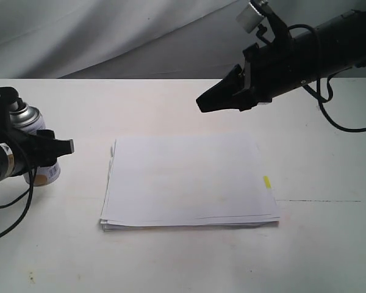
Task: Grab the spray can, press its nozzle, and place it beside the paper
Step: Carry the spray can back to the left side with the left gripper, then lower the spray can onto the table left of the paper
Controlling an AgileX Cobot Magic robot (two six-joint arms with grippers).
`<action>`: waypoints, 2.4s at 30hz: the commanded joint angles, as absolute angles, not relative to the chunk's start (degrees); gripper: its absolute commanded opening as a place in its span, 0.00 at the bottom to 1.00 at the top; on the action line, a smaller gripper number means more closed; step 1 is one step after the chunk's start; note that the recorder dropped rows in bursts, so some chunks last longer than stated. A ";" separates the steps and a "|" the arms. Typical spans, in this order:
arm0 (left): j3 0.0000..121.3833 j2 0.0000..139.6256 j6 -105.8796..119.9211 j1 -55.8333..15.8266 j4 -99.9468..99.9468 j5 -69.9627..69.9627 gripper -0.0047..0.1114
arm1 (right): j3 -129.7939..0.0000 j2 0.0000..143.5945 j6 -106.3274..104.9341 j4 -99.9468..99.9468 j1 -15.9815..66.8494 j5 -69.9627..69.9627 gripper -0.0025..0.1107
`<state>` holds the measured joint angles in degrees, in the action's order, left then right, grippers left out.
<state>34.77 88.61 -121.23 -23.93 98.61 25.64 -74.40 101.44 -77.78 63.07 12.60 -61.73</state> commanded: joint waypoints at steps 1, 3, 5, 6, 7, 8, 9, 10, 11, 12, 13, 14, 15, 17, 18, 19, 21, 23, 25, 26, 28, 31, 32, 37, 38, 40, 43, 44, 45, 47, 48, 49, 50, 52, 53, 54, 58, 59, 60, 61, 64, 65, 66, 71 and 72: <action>35.04 88.25 -122.52 -23.94 99.95 27.43 0.04 | -74.76 100.91 -77.68 63.10 12.63 -62.12 0.02; 35.04 88.25 -122.52 -23.94 99.95 27.43 0.04 | -74.76 100.91 -77.68 63.10 12.63 -62.12 0.02; 35.04 88.25 -122.52 -23.94 99.95 27.43 0.04 | -74.76 100.91 -77.68 63.10 12.63 -62.12 0.02; 35.04 88.25 -122.52 -23.94 99.95 27.43 0.04 | -74.76 100.91 -77.68 63.10 12.63 -62.12 0.02; 35.03 88.25 -122.52 -23.94 99.95 27.53 0.04 | -74.76 100.91 -77.68 63.10 12.63 -62.12 0.02; 35.03 88.25 -122.52 -23.94 99.95 27.89 0.04 | -74.76 100.91 -77.68 63.10 12.63 -62.12 0.02; 35.03 88.25 -122.52 -23.94 99.95 28.33 0.04 | -74.76 100.91 -77.68 63.10 12.63 -62.12 0.02; 35.03 88.25 -122.52 -23.94 99.95 28.50 0.04 | -74.76 100.91 -77.68 63.10 12.63 -62.12 0.02; 35.03 88.25 -122.52 -23.94 99.95 28.65 0.04 | -74.76 100.91 -77.68 63.10 12.63 -62.12 0.02; 35.03 88.25 -122.52 -23.94 99.95 28.65 0.04 | -74.76 100.91 -77.68 63.10 12.63 -62.12 0.02; 35.03 88.25 -122.52 -23.94 99.95 28.65 0.04 | -74.76 100.91 -77.68 63.10 12.63 -62.12 0.02; 35.03 88.25 -122.52 -23.94 99.95 28.65 0.04 | -74.76 100.91 -77.68 63.10 12.63 -62.12 0.02; 35.03 88.25 -122.52 -23.94 99.95 28.65 0.04 | -74.76 100.91 -77.68 63.10 12.63 -62.12 0.02; 35.03 88.25 -122.52 -23.94 99.95 28.65 0.04 | -74.76 100.91 -77.68 63.10 12.63 -62.12 0.02; 35.03 88.25 -122.52 -23.94 99.95 28.65 0.04 | -74.76 100.91 -77.68 63.10 12.63 -62.12 0.02; 35.03 88.10 -122.52 -23.94 99.95 28.69 0.04 | -74.76 100.91 -77.68 63.10 12.63 -62.12 0.02; 35.20 87.53 -122.52 -23.94 99.95 28.73 0.04 | -74.76 100.91 -77.68 63.10 12.63 -62.12 0.02; 36.24 86.78 -119.87 -23.94 98.68 28.73 0.04 | -74.76 100.91 -77.68 63.10 12.63 -62.12 0.02; 38.02 86.50 -112.16 -23.94 92.89 29.36 0.04 | -74.76 100.91 -77.68 63.10 12.63 -62.12 0.02; 39.30 86.46 -107.40 -23.94 89.34 29.91 0.04 | -74.76 100.91 -77.68 63.10 12.63 -62.12 0.02; 42.10 86.46 -98.64 -23.94 82.85 29.86 0.04 | -74.76 100.91 -77.68 63.10 12.63 -62.12 0.02; 46.26 86.46 -92.29 -23.94 76.97 27.58 0.04 | -74.76 100.91 -77.68 63.10 12.63 -62.12 0.02; 47.34 86.46 -91.92 -23.94 75.99 26.91 0.04 | -74.76 100.91 -77.68 63.10 12.63 -62.12 0.02; 51.46 86.36 -92.68 -23.94 77.22 25.18 0.04 | -74.76 100.91 -77.68 63.10 12.63 -62.12 0.02; 51.46 86.36 -94.42 -23.94 78.73 25.18 0.04 | -74.76 100.91 -77.68 63.10 12.63 -62.12 0.02; 51.46 86.36 -95.53 -23.94 79.96 25.18 0.04 | -74.76 100.91 -77.68 63.10 12.63 -62.12 0.02; 51.46 86.26 -95.48 -23.94 80.77 25.18 0.04 | -74.76 100.91 -77.68 63.10 12.63 -62.12 0.02; 51.46 86.26 -95.38 -23.94 80.50 25.18 0.04 | -74.76 100.91 -77.68 63.10 12.63 -62.12 0.02; 51.62 86.12 -94.08 -23.94 78.87 25.18 0.04 | -74.76 100.91 -77.68 63.10 12.63 -62.12 0.02; 52.21 86.01 -89.31 -23.02 74.52 24.39 0.04 | -74.76 100.91 -77.68 63.10 12.63 -62.12 0.02; 52.90 86.01 -85.16 -21.90 69.15 23.41 0.04 | -74.76 100.91 -77.68 63.10 12.63 -62.12 0.02; 53.32 86.01 -80.55 -21.10 65.30 21.98 0.04 | -74.76 100.91 -77.68 63.10 12.63 -62.12 0.02; 53.77 86.01 -76.74 -20.26 61.47 20.79 0.04 | -74.76 100.91 -77.68 63.10 12.63 -62.12 0.02; 54.28 86.01 -67.15 -18.32 52.60 17.36 0.04 | -74.76 100.91 -77.68 63.10 12.63 -62.12 0.02; 54.28 86.01 -62.72 -17.46 47.81 15.45 0.04 | -74.76 100.91 -77.68 63.10 12.63 -62.12 0.02; 54.28 86.01 -58.90 -16.64 44.17 13.65 0.04 | -74.76 100.91 -77.68 63.10 12.63 -62.12 0.02; 52.95 86.12 -50.56 -13.99 36.40 8.51 0.04 | -74.76 100.91 -77.68 63.10 12.63 -62.12 0.02; 52.14 86.12 -50.32 -13.36 35.99 6.89 0.04 | -74.76 100.91 -77.68 63.10 12.63 -62.12 0.02; 51.16 86.12 -50.32 -12.66 35.99 5.20 0.04 | -74.76 100.91 -77.68 63.10 12.63 -62.12 0.02; 50.03 86.12 -50.32 -12.11 35.99 3.77 0.04 | -74.76 100.91 -77.68 63.10 12.63 -62.12 0.02; 45.06 86.12 -48.74 -9.68 36.11 -2.92 0.04 | -74.76 100.91 -77.68 63.10 12.63 -62.12 0.02; 43.31 86.12 -46.97 -9.06 36.11 -5.16 0.04 | -74.76 100.91 -77.68 63.10 12.63 -62.12 0.02; 41.54 86.12 -44.19 -8.29 36.00 -8.45 0.04 | -74.76 100.91 -77.68 63.10 12.63 -62.12 0.02; 33.94 86.12 -20.08 -7.33 16.65 -21.04 0.04 | -74.76 100.91 -77.68 63.10 12.63 -62.12 0.02; 33.26 86.12 -16.85 -7.33 13.02 -21.80 0.04 | -74.76 100.91 -77.68 63.10 12.63 -62.12 0.02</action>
<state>34.78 87.08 -26.73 -7.58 23.73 -15.94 -74.40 101.44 -77.78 62.96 12.60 -61.73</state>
